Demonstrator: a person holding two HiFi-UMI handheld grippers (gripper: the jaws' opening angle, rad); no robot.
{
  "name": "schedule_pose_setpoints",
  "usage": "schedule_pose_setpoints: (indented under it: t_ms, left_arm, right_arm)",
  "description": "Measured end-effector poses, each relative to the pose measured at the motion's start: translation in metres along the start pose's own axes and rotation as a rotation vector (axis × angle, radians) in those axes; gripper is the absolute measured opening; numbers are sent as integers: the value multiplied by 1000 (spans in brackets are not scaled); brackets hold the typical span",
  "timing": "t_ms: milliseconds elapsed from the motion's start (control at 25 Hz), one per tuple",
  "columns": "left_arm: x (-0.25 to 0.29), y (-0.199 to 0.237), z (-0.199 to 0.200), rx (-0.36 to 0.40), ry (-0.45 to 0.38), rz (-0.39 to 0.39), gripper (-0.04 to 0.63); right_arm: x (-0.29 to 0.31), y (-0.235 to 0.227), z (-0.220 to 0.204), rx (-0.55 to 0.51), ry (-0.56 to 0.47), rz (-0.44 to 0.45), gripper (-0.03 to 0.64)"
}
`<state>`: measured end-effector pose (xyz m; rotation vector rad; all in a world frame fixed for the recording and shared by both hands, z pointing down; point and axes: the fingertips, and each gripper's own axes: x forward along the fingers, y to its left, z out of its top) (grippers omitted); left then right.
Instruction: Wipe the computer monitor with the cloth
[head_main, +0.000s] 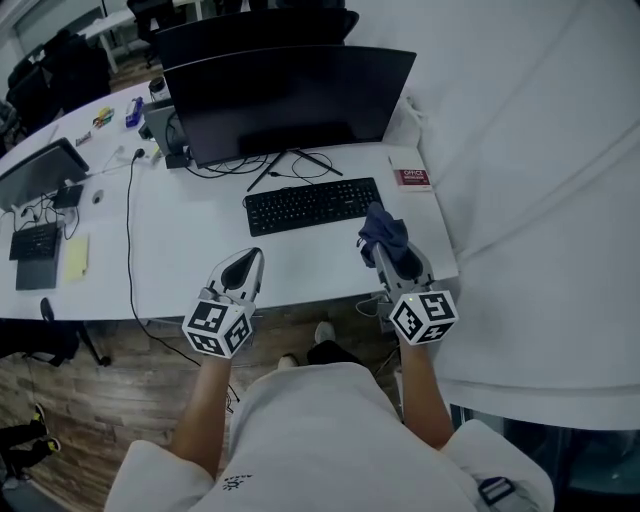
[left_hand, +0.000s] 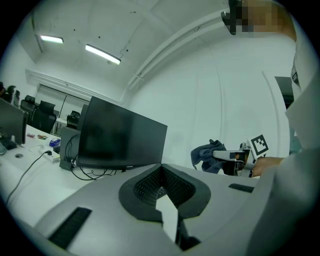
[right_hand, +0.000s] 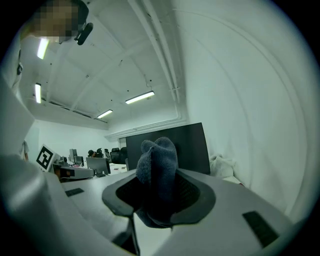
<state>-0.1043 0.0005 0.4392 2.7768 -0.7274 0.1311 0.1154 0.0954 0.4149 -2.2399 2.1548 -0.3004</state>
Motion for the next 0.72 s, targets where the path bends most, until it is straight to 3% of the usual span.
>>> schedule_pose_setpoints:
  t_ms: [360,720]
  left_arm:
    - [-2,-18,12,-9,-39,7,6]
    - [15,-52,13,-8,-20,23,6]
  right_arm:
    - [-17,7,7,-51,-6,36,155]
    - [-35,-12,7,-75,39,81,155]
